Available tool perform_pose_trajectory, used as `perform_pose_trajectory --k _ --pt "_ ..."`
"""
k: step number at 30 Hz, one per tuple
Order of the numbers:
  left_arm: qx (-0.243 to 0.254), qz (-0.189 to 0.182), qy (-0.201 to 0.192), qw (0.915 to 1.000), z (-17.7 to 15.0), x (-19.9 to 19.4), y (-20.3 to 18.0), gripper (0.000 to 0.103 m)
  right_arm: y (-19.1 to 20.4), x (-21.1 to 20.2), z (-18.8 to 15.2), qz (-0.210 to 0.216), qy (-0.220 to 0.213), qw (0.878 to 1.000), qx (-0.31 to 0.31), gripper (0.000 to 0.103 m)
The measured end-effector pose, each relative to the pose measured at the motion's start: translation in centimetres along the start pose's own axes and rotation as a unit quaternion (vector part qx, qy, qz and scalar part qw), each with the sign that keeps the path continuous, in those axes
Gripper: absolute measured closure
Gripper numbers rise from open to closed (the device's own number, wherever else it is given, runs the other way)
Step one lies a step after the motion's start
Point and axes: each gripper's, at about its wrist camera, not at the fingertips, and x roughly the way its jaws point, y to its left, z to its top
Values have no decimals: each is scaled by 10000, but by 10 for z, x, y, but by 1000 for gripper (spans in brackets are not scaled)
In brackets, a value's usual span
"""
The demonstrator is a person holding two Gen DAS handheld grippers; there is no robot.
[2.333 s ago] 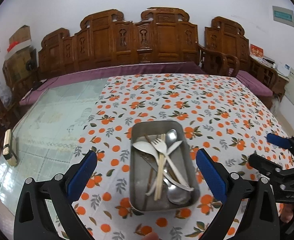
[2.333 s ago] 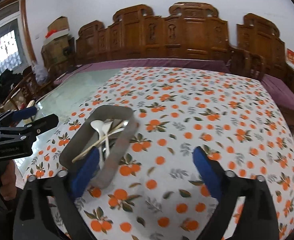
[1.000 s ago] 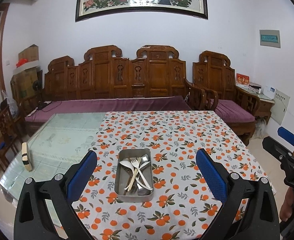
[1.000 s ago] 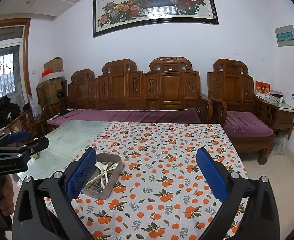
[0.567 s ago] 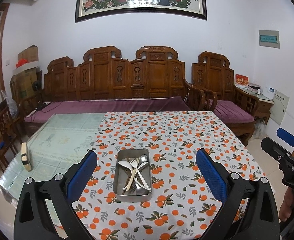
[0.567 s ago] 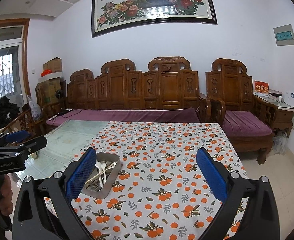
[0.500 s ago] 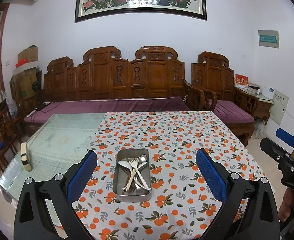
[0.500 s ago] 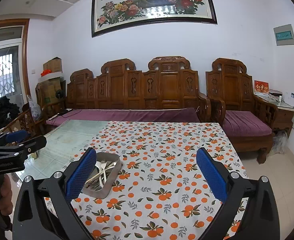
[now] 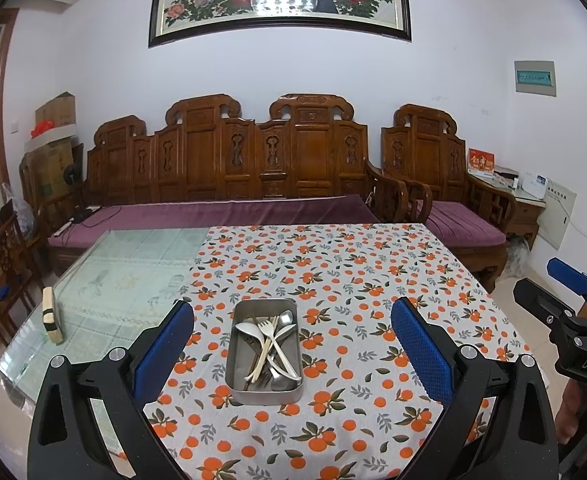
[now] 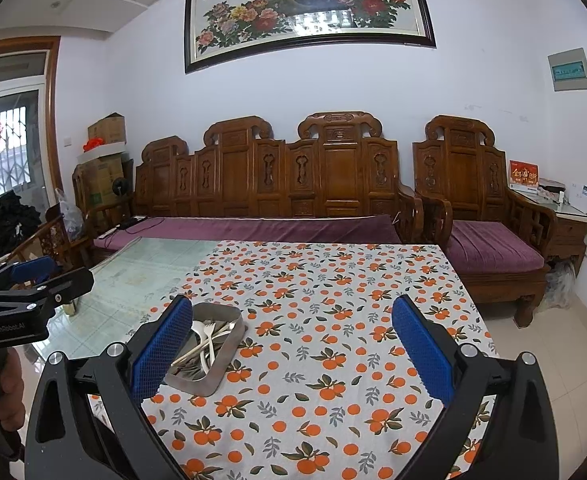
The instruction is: Organize utensils
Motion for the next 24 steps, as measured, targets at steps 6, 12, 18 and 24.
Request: perform_pose_trajectory --k 6,12,18,24 --pt "-4 -9 8 10000 0 -1 1 8 0 1 0 0 5 10000 -7 3" --pt "-4 -4 5 10000 0 -1 1 8 1 3 -2 -2 23 10000 -10 3" --pt "1 -3 6 10000 0 0 1 8 1 6 -5 -4 41 10000 -14 3" --pt "-3 -3 2 10000 0 0 1 8 1 7 -6 -5 48 10000 -19 3"
